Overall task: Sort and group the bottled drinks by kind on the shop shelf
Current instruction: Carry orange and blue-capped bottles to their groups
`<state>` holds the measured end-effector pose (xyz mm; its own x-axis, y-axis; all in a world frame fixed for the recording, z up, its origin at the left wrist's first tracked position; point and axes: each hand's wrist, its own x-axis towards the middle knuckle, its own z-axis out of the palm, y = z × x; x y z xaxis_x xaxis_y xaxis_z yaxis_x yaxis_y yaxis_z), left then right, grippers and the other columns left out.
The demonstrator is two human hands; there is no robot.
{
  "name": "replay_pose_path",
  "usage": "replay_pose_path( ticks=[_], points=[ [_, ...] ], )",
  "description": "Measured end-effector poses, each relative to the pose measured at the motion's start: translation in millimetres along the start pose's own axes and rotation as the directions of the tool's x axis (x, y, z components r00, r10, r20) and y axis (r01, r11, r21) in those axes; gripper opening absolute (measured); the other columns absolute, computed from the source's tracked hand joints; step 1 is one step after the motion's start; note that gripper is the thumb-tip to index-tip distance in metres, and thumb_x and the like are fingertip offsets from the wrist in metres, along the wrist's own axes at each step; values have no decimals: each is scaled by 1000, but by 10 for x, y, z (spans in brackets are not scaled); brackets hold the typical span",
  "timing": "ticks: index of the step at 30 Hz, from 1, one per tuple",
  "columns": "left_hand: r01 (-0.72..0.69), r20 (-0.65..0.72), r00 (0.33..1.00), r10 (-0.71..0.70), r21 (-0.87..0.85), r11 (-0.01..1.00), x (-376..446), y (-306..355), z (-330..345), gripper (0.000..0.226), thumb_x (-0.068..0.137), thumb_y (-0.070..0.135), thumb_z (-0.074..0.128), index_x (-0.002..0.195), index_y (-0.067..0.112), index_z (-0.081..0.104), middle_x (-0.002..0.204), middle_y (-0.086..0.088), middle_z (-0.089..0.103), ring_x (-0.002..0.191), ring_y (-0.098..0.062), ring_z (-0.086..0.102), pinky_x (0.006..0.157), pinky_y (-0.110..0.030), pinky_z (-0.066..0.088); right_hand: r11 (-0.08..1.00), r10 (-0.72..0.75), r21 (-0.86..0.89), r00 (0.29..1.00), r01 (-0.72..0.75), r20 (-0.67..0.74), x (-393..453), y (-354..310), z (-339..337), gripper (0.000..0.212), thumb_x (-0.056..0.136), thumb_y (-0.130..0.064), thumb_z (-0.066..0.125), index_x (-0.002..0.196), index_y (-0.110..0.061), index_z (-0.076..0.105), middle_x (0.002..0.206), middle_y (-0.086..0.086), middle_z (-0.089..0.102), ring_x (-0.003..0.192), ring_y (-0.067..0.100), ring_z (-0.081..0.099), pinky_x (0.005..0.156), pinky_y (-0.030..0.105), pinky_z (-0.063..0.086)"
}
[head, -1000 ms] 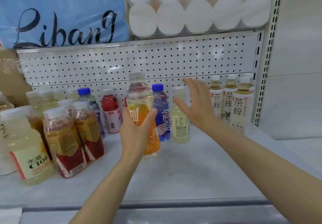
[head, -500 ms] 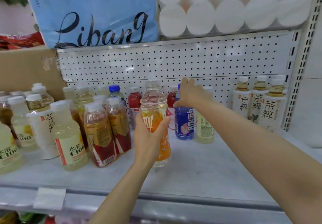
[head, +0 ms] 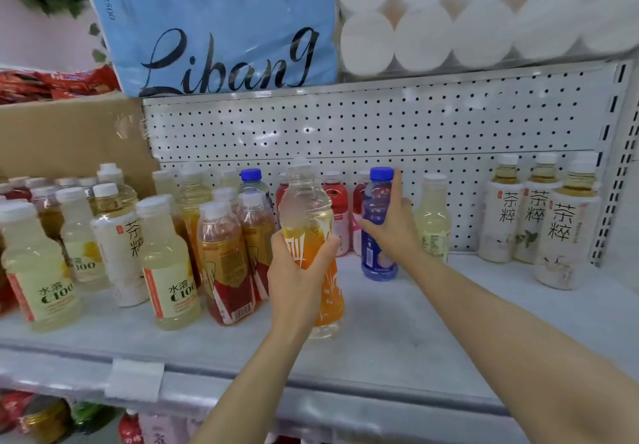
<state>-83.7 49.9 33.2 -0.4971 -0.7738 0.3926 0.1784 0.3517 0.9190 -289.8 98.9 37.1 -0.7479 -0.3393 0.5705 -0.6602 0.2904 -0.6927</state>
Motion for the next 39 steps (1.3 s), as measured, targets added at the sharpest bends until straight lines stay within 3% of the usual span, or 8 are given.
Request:
replay_pose_path(
  ticks=[6, 14, 19, 24, 29, 34, 37, 39],
  points=[
    [-34, -86, 996, 36, 21, 999, -134, 97, -237, 46, 83, 48, 73, 117, 37, 45, 102, 19, 60, 91, -1, 62, 69, -13, 43, 950, -154, 273, 988, 152, -14, -302, -288, -85, 106, 81, -32, 80, 156, -40, 5, 137, -8, 46, 119, 7, 49, 95, 32, 47],
    [-74, -121, 990, 72, -16, 997, -352, 105, -598, 52, 83, 49, 73, 127, 31, 51, 109, 15, 65, 96, 2, 64, 79, -19, 48, 908, -216, 354, 975, 222, -59, -865, -721, -232, 99, 81, -30, 80, 156, -39, 16, 137, -5, 46, 107, -10, 50, 72, -2, 40],
    [-123, -78, 990, 122, -14, 992, -426, 176, -909, 47, 84, 46, 74, 123, 30, 54, 102, 14, 67, 88, 10, 64, 69, -12, 50, 912, -232, 323, 968, 252, -99, -1227, -957, -201, 99, 77, -32, 82, 153, -44, 20, 124, -5, 48, 108, 5, 55, 88, 21, 49],
    [-141, -52, 989, 140, -2, 990, -486, 150, -1427, 50, 84, 50, 73, 125, 30, 54, 109, 11, 68, 96, -2, 67, 84, -29, 57, 877, -241, 409, 967, 253, -81, -1639, -1368, -65, 98, 78, -23, 83, 153, -44, 23, 136, -11, 51, 117, 8, 57, 91, 28, 54],
    [-147, -81, 985, 149, 32, 989, -611, 137, -2129, 40, 86, 48, 74, 118, 45, 51, 107, 24, 65, 95, 15, 60, 87, -16, 51, 849, -247, 462, 965, 258, -85, -2103, -1884, 194, 97, 78, -18, 83, 154, -38, 26, 136, -21, 50, 116, 1, 57, 93, 22, 52],
    [-141, -136, 980, 147, 56, 988, -739, 27, -2907, 61, 87, 45, 74, 138, 34, 43, 105, 39, 62, 95, 22, 57, 79, -2, 43, 809, -244, 539, 968, 236, -57, -2582, -2315, 552, 94, 80, -21, 81, 153, -41, 25, 144, -13, 49, 120, 7, 58, 95, 28, 53],
    [-117, -196, 972, 127, 65, 991, -790, -54, -3376, 70, 86, 49, 73, 146, 33, 40, 121, 26, 63, 109, 7, 60, 96, -23, 49, 772, -243, 599, 970, 211, -29, -2793, -2534, 816, 94, 80, -18, 81, 152, -42, 27, 145, -16, 47, 120, 6, 58, 92, 21, 52],
    [-98, -234, 965, 115, 85, 992, -786, -97, -3668, 69, 87, 46, 73, 146, 31, 40, 113, 26, 64, 102, 8, 62, 89, -22, 50, 744, -258, 641, 966, 192, 11, -2887, -2675, 1001, 93, 80, -16, 80, 153, -40, 27, 146, -19, 45, 121, 1, 56, 87, 13, 50]
  ],
)
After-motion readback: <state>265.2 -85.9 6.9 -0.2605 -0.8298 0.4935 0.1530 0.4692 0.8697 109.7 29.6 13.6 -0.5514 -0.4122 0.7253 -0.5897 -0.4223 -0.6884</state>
